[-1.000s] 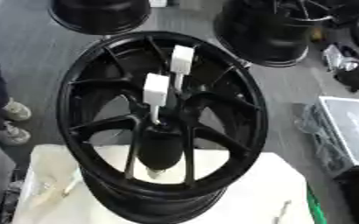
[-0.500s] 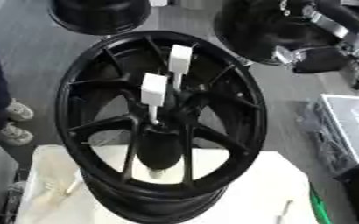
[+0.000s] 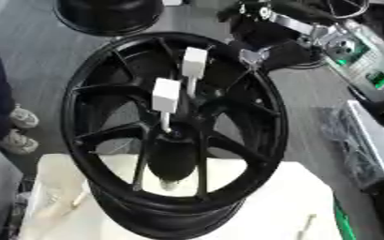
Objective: Pull the pin out of the wheel hub.
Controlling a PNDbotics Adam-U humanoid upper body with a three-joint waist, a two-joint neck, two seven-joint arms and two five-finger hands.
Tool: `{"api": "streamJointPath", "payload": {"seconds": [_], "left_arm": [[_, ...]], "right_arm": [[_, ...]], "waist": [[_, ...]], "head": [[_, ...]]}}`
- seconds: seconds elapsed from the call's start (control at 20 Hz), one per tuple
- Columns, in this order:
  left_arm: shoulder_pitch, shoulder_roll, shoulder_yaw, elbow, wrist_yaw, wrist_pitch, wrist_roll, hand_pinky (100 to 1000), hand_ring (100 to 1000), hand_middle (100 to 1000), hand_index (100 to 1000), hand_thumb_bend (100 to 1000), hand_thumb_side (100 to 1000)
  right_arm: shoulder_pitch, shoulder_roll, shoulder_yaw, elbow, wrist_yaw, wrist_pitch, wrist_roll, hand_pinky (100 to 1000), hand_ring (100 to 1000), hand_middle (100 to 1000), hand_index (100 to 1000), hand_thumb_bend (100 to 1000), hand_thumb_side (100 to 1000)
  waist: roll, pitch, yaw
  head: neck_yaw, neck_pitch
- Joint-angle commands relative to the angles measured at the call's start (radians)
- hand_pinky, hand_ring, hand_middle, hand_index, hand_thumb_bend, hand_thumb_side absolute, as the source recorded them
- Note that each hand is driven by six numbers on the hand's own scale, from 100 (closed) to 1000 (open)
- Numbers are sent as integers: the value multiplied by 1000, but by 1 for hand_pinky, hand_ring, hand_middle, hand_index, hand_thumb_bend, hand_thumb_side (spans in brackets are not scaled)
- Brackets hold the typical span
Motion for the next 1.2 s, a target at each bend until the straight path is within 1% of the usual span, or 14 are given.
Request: {"api": "streamJointPath", "payload": {"seconds": [0.05,0.2,0.25,0.3,0.4,0.55,0.75,0.8,0.95,1.15,1.2], "left_arm": [[-11,12,3,-16,-7,-7,-1,553,514,511,641,621,880],[-13,12,4,-16,-11,-8,-2,553,514,511,641,626,873],[-13,11,3,-16,-12,-8,-3,553,514,511,641,627,872],[-14,11,3,-16,-14,-8,-4,553,514,511,641,631,868],[-14,11,4,-16,-17,-9,-6,553,514,512,641,637,859],[-13,11,5,-16,-22,-10,-7,553,514,512,642,642,849],[-13,10,6,-14,-29,-10,-10,553,514,512,642,648,837],[-13,10,5,-14,-30,-10,-11,553,514,512,642,649,833],[-13,10,5,-14,-33,-11,-13,552,514,512,642,652,827],[-12,9,4,-14,-36,-13,-16,552,514,512,642,654,822],[-11,8,4,-14,-36,-13,-17,552,514,512,642,655,820]], "right_arm": [[-82,29,-15,84,28,-8,55,732,782,842,918,100,633],[-135,60,-20,160,66,-38,104,774,842,867,926,100,669],[-143,68,-23,179,81,-52,119,776,844,868,927,100,672],[-148,73,-25,194,96,-66,135,789,858,880,931,100,706],[-153,81,-28,216,129,-90,168,802,870,888,934,100,747],[-152,87,-26,229,180,-125,219,808,862,887,937,100,816],[-151,95,-35,233,246,-167,288,815,829,890,942,100,866],[-151,97,-39,232,256,-173,306,816,819,889,942,100,884],[-157,105,-51,223,269,-182,358,815,812,886,942,100,886],[-167,118,-63,204,263,-175,431,811,809,882,943,100,911],[-169,121,-67,198,261,-171,448,809,807,879,944,100,898]], "waist": [[8,-8,-2],[8,-5,-2],[8,-5,-1],[8,-5,0],[8,-5,2],[7,-6,3],[6,-8,2],[6,-8,1],[8,-9,1],[10,-9,2],[10,-9,2]], "head": [[1,-2],[2,-2],[2,-2],[1,-2],[1,-2],[1,-2],[3,-2],[3,-2],[2,-2],[1,-2],[0,-2]]}}
